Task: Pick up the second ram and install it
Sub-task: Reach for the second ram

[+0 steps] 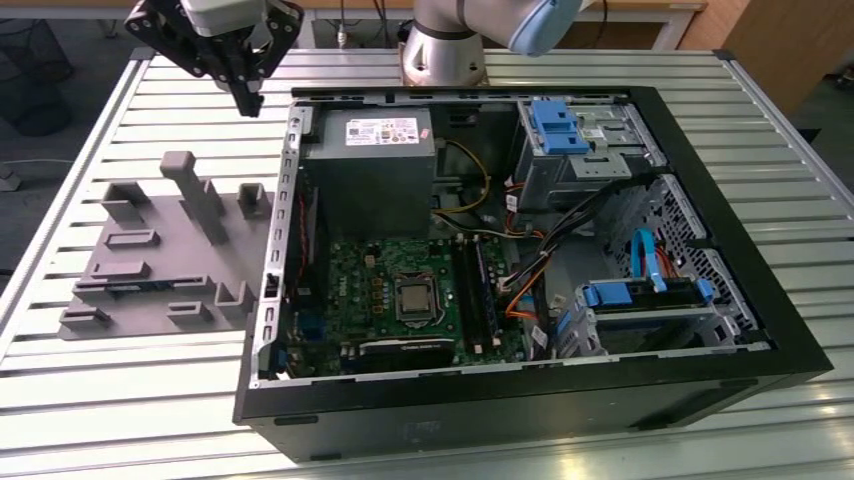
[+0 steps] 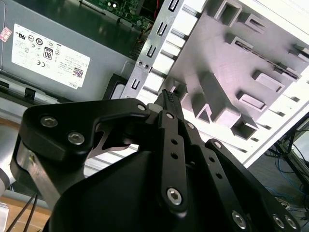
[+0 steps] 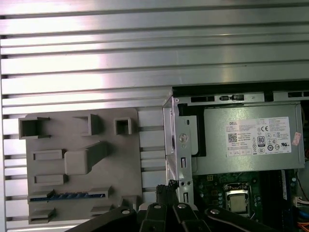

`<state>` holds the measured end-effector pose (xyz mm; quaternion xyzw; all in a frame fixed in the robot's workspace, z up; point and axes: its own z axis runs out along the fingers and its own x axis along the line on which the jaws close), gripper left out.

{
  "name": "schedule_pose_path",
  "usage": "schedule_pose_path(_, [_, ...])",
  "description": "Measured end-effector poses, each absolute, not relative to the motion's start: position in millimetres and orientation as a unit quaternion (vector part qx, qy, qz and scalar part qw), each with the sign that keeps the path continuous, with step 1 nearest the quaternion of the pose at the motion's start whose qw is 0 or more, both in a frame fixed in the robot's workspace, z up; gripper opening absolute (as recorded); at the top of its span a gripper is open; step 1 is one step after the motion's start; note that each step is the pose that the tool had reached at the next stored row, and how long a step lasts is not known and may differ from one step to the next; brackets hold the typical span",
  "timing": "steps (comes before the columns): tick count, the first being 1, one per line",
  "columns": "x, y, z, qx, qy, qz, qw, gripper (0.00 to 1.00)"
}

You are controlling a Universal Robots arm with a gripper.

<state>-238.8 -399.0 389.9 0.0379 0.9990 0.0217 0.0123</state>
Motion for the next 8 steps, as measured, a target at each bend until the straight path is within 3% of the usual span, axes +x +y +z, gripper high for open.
schedule_pose_path(8, [-240.5, -399.0, 389.9, 0.038, 0.999, 0.022, 0.012, 0.11])
